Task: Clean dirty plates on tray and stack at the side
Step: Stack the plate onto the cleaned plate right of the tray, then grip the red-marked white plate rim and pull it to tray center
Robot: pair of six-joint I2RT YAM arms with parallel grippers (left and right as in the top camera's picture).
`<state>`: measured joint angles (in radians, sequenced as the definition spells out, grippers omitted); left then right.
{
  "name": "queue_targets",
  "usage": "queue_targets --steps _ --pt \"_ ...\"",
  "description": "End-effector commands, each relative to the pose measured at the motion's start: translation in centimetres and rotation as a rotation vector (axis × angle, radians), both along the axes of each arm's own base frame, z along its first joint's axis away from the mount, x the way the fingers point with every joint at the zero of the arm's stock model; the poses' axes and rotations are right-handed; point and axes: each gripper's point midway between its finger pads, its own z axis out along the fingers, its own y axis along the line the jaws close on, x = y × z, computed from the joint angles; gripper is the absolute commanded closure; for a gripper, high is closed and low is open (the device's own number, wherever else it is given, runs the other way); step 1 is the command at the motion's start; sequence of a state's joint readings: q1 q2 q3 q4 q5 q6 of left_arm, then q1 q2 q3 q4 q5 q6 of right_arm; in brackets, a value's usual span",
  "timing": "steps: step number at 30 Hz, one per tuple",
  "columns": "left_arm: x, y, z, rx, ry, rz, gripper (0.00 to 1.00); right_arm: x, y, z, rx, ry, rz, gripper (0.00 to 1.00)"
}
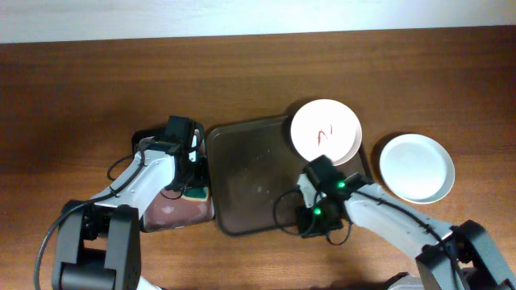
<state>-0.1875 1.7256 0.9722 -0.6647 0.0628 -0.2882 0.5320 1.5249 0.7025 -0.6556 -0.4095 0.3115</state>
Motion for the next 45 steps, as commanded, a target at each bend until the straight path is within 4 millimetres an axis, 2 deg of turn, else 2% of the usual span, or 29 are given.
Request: queue_targets --steps 1,4,9,14,17,23,28,32,34,36,38,40,41,42,45 --pt "-0.1 0.4 0.3 0.009 -0.009 0.008 0.62 -1.6 2.5 0.3 0.028 -0.048 0.138 0.96" --pt "-0.1 0.4 0.3 0.009 -0.009 0.008 0.62 -2.5 3.6 0.4 0.040 -0.062 0.196 0.96" --pt "-0.2 0.4 0.3 0.006 -0.005 0.008 0.62 -1.8 4.3 -0.4 0.053 -0.073 0.197 0.96" --pt "-0.2 0.4 0.3 0.006 -0.005 0.008 0.62 -0.6 5.5 0.1 0.088 -0.111 0.172 0.96" --pt "-0.3 0.4 0.3 0.007 -0.003 0.008 0.62 0.9 6.7 0.7 0.137 -0.171 0.152 0.96" --pt "-0.3 0.4 0.3 0.007 -0.002 0.008 0.62 1.5 7.2 0.9 0.155 -0.192 0.140 0.96" --pt "-0.3 0.4 0.3 0.007 -0.001 0.008 0.62 2.2 7.7 0.3 0.162 -0.201 0.116 0.96" --pt "-0.3 0.5 0.3 0.015 -0.004 0.009 0.61 3.2 8.6 1.1 0.191 -0.239 0.116 0.95" --pt "-0.1 1.0 0.3 0.043 -0.010 0.014 0.62 4.3 8.6 1.6 0.166 -0.280 0.110 0.90" --pt "0.4 1.3 0.6 0.062 -0.029 0.017 0.67 7.0 6.7 2.9 0.033 -0.343 0.048 0.89" --pt "1.2 1.2 2.0 0.054 -0.075 0.019 0.69 10.1 4.7 5.4 0.005 -0.363 -0.047 0.80" --pt "1.5 1.1 2.4 0.051 -0.091 0.019 0.86 13.1 2.2 7.4 -0.005 -0.376 -0.150 0.80" --pt "1.5 1.1 2.4 0.051 -0.088 0.019 0.90 14.6 0.6 8.3 -0.012 -0.382 -0.206 0.79" --pt "1.3 1.2 2.4 0.053 -0.081 0.019 0.93 16.5 -2.0 9.4 -0.023 -0.391 -0.291 0.76" --pt "1.0 1.6 2.3 0.073 -0.070 0.022 0.94 19.0 -8.4 9.8 -0.067 -0.405 -0.428 0.73"
